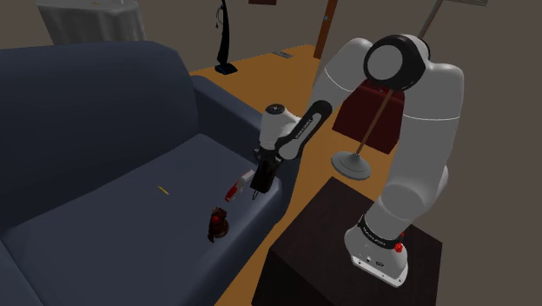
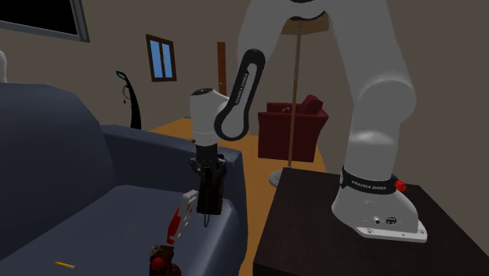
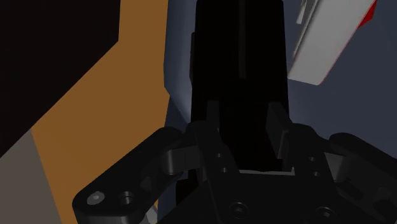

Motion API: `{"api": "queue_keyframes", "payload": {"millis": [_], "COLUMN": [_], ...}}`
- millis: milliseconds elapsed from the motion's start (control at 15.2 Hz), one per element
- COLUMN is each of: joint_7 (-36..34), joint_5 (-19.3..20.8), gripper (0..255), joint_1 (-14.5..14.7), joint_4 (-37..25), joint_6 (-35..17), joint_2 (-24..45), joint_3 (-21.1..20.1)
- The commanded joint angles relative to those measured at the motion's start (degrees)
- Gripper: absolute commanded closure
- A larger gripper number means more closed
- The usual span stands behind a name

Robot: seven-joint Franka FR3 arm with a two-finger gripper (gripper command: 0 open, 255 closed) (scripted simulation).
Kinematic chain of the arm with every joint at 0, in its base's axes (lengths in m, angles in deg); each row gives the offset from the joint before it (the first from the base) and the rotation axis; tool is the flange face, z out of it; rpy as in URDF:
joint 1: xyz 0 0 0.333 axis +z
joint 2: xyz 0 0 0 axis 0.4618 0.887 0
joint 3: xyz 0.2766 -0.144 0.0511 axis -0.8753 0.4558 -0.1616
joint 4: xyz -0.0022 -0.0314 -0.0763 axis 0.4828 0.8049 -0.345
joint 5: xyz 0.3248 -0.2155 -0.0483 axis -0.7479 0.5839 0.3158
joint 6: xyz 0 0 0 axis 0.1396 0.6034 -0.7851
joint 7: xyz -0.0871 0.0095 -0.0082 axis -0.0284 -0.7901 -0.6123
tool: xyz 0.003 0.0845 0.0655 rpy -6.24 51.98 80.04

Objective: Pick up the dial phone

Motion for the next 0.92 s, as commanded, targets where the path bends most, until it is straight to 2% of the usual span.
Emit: {"api": "queue_keyframes", "payload": {"millis": [0,726,858], "joint_7": [1.0,7.4,7.5], "joint_5": [-1.1,-8.3,-8.4], "gripper": [255,255,255], "joint_1": [-0.6,-3.4,-3.4], "joint_4": [0.1,1.6,1.6], "joint_6": [1.2,7.9,8.0], "joint_2": [-1.4,-10.0,-10.2], "joint_3": [-0.8,-5.0,-5.0]}}
